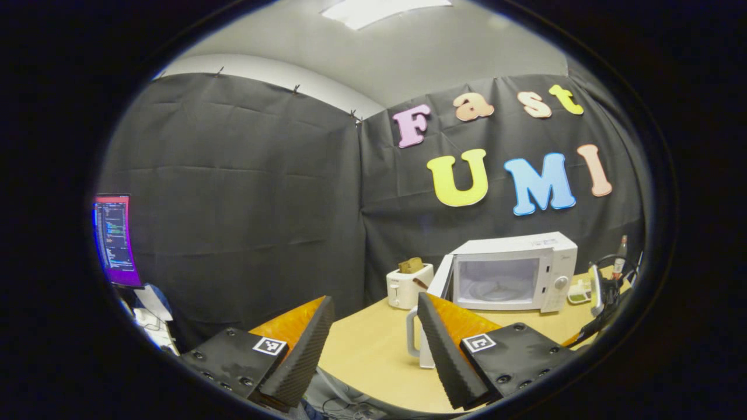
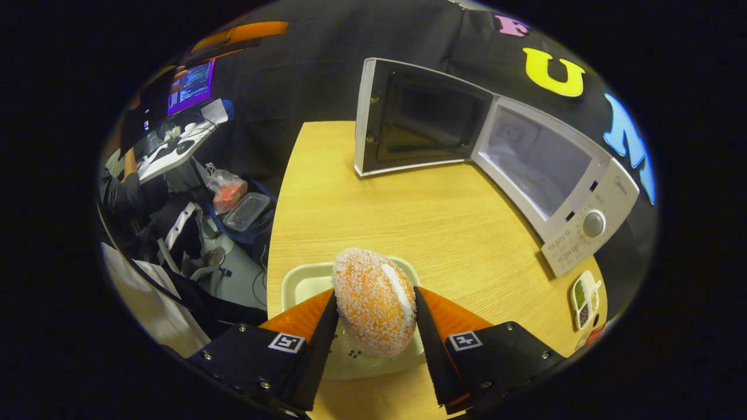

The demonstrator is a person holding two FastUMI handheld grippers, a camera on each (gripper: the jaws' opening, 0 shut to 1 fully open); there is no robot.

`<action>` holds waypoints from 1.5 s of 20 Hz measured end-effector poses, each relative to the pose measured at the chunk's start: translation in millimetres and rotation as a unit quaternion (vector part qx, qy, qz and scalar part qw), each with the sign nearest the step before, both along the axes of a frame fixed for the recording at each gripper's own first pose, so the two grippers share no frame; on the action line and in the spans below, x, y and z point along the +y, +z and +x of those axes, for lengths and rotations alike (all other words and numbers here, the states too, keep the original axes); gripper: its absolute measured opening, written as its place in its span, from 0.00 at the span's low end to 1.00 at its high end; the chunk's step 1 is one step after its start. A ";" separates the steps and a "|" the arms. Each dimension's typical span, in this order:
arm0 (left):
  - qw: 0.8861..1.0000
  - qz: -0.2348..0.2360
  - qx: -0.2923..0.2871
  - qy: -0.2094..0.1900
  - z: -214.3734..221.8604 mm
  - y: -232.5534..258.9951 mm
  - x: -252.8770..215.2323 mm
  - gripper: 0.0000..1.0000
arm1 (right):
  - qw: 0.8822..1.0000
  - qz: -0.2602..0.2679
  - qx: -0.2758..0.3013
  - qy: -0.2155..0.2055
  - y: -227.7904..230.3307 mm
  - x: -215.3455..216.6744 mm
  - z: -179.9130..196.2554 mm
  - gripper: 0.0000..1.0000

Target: Open the microwave oven with the left hand, put the food in, and close the microwave oven.

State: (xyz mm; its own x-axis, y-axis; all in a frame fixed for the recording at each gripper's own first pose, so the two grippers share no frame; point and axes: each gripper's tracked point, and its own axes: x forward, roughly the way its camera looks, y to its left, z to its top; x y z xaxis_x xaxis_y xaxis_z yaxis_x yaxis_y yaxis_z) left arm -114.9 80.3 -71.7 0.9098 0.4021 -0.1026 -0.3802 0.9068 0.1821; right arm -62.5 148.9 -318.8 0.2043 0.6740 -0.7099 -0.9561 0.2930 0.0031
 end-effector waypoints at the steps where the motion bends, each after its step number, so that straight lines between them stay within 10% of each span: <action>1: 1.000 -0.003 -0.002 -0.004 5.2 -2.7 3.5 0.94 | 1.000 0.007 -0.012 -0.007 10.7 4.0 8.8 0.75; 15: 0.999 -0.027 -0.028 -0.032 67.1 -8.6 61.8 0.94 | 0.981 0.047 -0.159 -0.102 115.4 60.5 139.3 0.75; 30: 0.999 -0.033 -0.011 -0.016 104.3 -35.7 144.4 0.94 | 0.955 0.017 -0.250 -0.160 88.8 123.9 279.7 0.75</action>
State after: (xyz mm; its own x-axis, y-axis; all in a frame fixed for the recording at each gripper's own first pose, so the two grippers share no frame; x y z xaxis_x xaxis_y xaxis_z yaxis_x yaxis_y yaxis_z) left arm -10.6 224.7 -107.4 0.9246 0.3656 -0.1069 -0.3539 0.9283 0.1136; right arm 217.2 272.8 -230.0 0.7118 0.5410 -0.4478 -0.7015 0.5792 -0.4153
